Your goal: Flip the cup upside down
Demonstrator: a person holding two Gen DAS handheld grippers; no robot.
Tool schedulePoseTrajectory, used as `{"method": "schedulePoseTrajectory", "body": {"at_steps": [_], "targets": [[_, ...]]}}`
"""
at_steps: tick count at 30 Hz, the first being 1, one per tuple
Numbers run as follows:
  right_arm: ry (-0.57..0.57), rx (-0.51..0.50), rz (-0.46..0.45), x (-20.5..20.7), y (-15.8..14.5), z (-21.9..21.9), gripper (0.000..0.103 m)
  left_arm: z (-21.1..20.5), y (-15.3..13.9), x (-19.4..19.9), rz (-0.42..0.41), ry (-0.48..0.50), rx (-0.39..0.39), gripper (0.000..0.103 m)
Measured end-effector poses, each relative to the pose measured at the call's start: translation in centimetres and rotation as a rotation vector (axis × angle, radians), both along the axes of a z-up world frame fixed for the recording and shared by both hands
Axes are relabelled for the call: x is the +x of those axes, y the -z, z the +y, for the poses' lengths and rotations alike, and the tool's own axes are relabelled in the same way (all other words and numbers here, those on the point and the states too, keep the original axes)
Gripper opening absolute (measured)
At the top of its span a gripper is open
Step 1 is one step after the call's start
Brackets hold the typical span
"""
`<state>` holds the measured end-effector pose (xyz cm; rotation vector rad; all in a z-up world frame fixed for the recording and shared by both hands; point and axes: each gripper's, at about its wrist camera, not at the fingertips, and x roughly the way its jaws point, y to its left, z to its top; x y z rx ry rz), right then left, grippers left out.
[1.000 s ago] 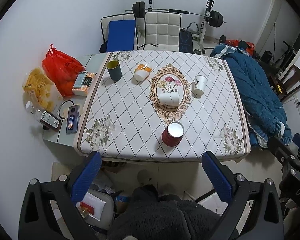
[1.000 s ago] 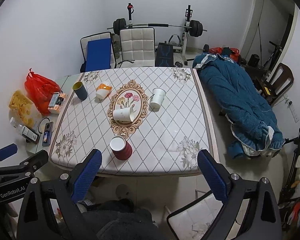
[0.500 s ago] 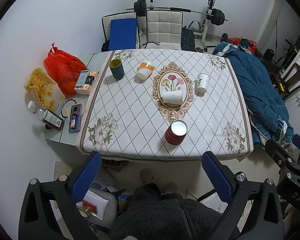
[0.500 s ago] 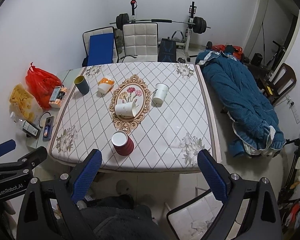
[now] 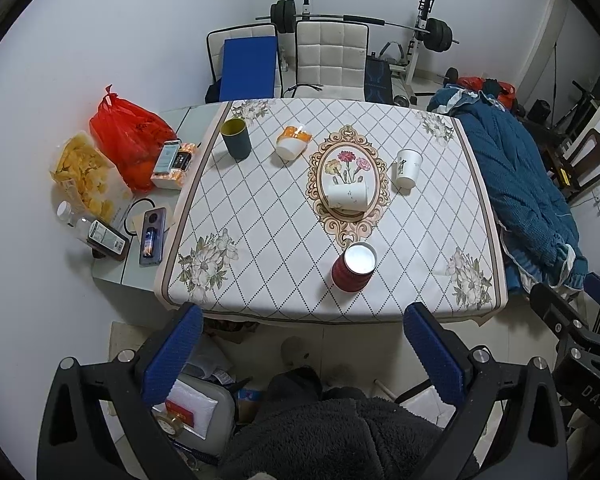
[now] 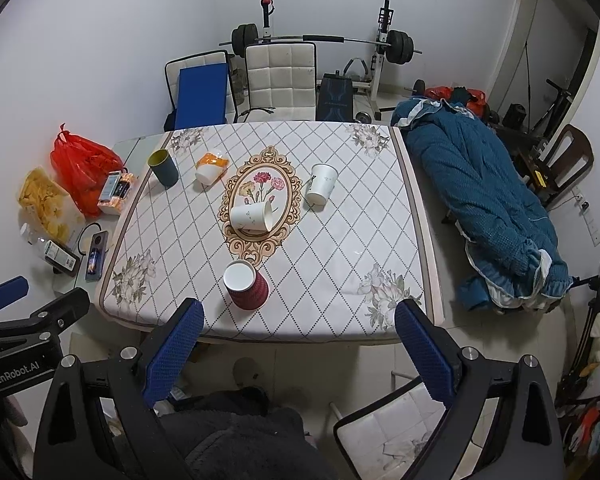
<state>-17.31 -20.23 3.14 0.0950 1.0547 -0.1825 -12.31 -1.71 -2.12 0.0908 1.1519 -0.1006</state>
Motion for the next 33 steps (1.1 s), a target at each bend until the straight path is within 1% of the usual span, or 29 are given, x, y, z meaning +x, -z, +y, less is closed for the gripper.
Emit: {"method": "schedulePoseTrajectory", "body": {"at_steps": [10,18,33], "targets": [[-0.008,-0.009,0.017,0.2,0.4,0.1,0.098,-0.2,0.4,0.4,0.029,-0.009,-0.002,0.103],[0.002,-0.008,0.024,0.4,0.4,-0.5,0.099,-0.5,0.3,0.7,0.011,-0.013,0.020,0.103],[-0.008,-0.010,0.027,1.0,0.6,-0.3,0.100,-0.1,0.4,1.3,0.019,-0.030,0.009,0.103]]}}
